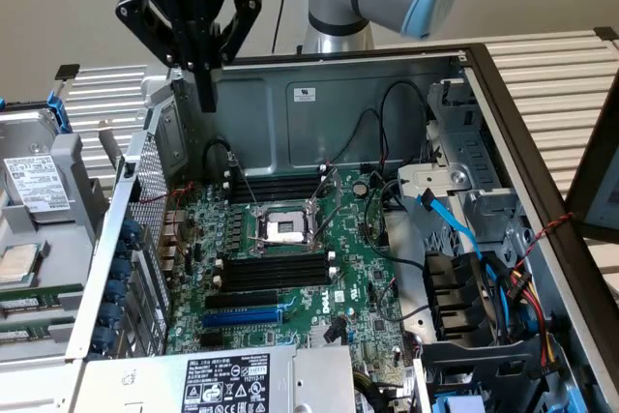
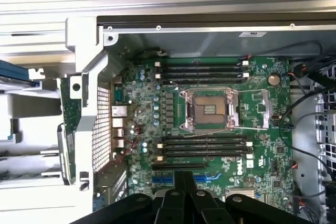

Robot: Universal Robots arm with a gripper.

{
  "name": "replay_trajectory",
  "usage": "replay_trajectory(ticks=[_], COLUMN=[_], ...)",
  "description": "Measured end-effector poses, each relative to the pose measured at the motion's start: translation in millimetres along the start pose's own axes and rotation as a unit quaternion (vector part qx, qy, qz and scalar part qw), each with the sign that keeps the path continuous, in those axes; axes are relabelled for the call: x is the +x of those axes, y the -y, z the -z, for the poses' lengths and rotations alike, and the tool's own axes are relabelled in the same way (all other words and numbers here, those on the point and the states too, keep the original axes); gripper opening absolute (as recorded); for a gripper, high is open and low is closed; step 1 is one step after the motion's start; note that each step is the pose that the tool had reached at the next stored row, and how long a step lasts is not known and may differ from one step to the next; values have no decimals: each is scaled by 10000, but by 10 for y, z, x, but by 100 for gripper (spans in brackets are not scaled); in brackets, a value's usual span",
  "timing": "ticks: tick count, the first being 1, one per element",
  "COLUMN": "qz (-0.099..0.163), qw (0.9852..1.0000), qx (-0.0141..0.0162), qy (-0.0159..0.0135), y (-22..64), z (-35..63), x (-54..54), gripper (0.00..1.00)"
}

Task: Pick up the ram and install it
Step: 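Reach for the ram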

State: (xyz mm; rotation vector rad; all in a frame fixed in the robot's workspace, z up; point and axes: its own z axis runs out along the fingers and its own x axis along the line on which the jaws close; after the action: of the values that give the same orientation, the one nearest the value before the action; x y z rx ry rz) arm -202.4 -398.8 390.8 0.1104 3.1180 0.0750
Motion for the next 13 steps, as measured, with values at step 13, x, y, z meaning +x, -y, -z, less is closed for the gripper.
replay_trajectory(ticks=[13], qz=[-1], qw=[10000], qx=[2], qy=[-25], y=[47], z=[-67], x=[595], gripper=[10])
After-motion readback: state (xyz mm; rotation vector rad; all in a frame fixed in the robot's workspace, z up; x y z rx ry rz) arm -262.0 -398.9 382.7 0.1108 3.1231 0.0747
